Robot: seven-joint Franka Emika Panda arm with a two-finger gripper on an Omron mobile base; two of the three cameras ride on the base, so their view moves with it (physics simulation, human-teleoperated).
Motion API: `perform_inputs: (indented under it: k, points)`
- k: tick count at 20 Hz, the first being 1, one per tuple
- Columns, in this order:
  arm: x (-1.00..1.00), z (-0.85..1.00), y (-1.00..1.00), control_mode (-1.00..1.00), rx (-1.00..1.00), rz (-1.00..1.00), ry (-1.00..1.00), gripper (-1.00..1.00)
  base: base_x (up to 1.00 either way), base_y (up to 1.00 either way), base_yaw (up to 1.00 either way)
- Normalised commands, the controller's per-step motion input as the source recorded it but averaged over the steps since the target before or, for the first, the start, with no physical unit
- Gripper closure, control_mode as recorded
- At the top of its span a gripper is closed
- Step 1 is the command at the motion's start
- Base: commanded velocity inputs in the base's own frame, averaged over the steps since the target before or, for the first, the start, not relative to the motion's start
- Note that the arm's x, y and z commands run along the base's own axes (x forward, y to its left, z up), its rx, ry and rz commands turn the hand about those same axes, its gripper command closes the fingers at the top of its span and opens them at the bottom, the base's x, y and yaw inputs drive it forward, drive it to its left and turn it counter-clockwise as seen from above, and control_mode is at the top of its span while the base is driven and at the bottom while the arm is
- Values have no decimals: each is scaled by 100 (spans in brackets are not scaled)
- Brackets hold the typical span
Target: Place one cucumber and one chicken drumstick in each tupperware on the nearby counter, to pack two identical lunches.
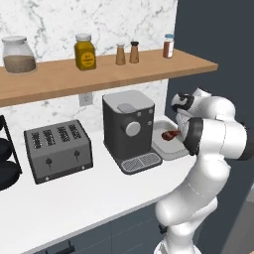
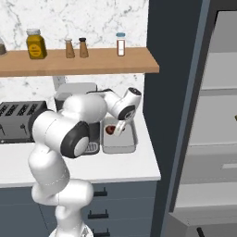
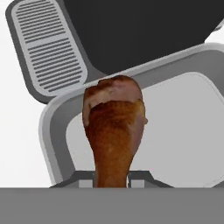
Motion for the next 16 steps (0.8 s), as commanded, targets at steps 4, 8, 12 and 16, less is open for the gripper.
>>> perform_inputs:
  k: [4,8,12,16]
  points:
    - [47,-49,0,-100,2,1,0,100,0,0,0]
    - [46,-46,-9,-100,5,0,0,100,0,0,0]
    - [46,-5,-3,-100,18,0,0,100,0,0,0]
    - [64,0,0,-100,8,0,0,100,0,0,0]
